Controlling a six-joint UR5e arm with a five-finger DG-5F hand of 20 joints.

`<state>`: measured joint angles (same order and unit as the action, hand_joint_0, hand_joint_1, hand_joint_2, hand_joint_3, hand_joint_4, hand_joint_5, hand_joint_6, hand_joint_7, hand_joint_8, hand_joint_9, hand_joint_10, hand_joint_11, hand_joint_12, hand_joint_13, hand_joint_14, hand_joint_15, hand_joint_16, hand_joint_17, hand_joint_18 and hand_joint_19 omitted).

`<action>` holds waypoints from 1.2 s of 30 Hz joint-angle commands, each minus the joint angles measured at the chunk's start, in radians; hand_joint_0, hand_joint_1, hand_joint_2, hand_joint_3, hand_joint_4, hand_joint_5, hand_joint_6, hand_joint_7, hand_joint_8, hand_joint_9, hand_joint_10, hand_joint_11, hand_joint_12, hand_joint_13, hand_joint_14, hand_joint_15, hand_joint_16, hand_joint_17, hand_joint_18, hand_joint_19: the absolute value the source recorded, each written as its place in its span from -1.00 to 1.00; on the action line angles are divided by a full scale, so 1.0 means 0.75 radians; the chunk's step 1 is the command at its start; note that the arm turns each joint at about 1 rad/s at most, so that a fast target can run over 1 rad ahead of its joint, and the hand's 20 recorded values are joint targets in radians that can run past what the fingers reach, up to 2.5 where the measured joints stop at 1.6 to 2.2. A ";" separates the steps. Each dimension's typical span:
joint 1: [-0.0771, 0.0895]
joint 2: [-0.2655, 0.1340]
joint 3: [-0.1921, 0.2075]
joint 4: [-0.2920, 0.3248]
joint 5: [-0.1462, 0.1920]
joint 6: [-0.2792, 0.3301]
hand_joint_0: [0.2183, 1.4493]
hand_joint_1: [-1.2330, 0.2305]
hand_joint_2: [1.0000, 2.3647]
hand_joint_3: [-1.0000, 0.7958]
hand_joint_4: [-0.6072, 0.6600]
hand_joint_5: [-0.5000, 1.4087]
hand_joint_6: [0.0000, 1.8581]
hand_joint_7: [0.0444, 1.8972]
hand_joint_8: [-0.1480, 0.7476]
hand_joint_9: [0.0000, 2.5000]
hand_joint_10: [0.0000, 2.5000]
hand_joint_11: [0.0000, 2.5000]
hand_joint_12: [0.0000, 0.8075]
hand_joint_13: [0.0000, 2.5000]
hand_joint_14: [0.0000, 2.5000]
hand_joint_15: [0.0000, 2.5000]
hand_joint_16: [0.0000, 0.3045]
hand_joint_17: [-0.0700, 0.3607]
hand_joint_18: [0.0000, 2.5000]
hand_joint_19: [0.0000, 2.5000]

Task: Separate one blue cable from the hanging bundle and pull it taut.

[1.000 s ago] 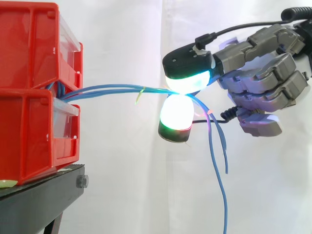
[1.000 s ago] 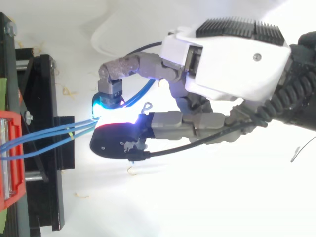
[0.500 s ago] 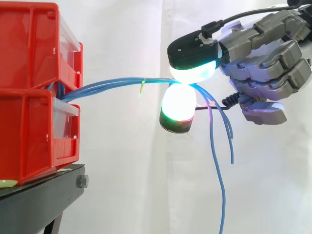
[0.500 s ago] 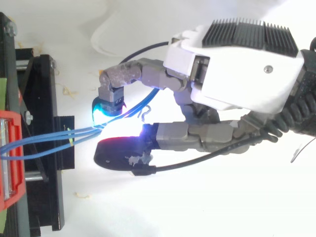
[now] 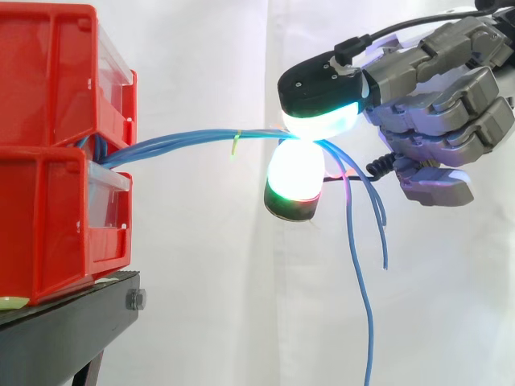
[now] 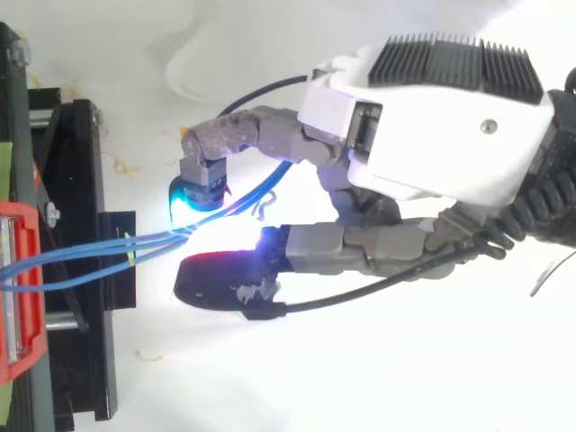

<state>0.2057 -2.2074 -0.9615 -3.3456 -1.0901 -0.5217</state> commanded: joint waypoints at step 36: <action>-0.012 0.000 0.000 0.033 0.003 -0.260 -0.44 -0.22 -0.99 -0.34 0.37 -0.38 -0.46 0.18 -0.44 1.00 -0.98 0.43 -0.05 0.81 -0.99 0.35 -0.65 -0.11 0.28 -0.38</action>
<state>0.1958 -2.2074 -0.9617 -3.3211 -1.0888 -0.7164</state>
